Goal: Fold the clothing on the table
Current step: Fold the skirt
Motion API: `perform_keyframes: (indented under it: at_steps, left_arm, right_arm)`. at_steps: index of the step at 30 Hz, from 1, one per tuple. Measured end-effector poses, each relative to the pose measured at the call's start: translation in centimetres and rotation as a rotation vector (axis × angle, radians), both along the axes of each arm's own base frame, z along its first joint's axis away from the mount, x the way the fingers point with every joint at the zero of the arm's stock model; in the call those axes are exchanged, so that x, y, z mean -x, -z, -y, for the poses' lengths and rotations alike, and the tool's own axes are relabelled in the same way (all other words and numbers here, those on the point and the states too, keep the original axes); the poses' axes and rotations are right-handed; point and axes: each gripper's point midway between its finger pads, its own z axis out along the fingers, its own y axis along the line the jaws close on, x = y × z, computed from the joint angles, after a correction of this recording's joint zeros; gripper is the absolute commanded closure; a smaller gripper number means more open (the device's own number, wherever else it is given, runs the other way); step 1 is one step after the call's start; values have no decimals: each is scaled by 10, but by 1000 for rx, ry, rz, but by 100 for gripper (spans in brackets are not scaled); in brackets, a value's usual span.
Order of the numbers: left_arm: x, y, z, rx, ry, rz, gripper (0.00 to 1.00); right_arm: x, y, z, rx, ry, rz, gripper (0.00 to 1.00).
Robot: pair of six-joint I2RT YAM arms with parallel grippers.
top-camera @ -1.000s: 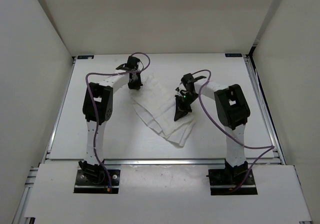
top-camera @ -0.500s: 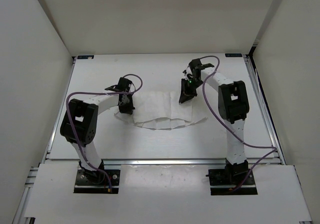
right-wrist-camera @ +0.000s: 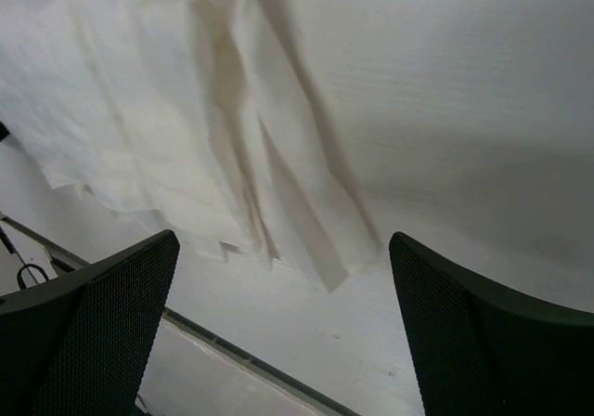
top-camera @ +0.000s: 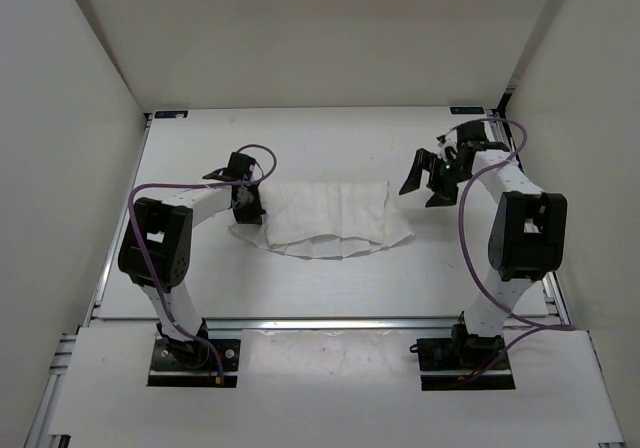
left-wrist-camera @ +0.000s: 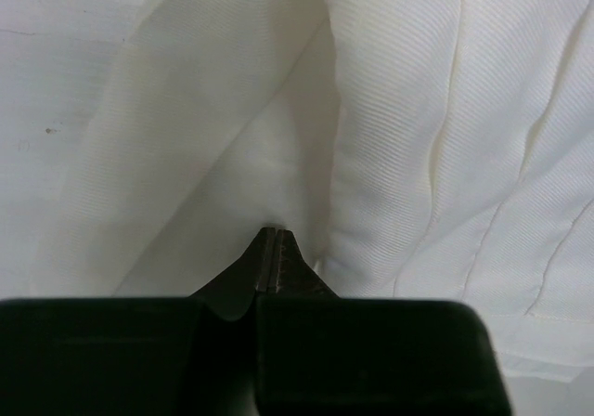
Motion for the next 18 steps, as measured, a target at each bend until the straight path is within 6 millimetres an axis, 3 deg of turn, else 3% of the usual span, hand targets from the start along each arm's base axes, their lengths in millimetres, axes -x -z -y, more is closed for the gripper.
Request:
perform_keyframes:
  at_steps: [2,6,12,18]
  left_arm:
    - [-1,0,-1,4,-5,1,100]
    - [-2,0,-3,13,-16,-1,100]
    - [0,-4,-4,17,-25,6,100]
    - [2,-11,-10,25,-43,20,100]
  right_arm:
    - [11,18,10,10,13,-52,1]
    - [23,37,6,-7,-19,-100,3]
    - [14,44,-16,-95,-84,-62,5]
    - [18,63,-43,-158,-148,-88,10]
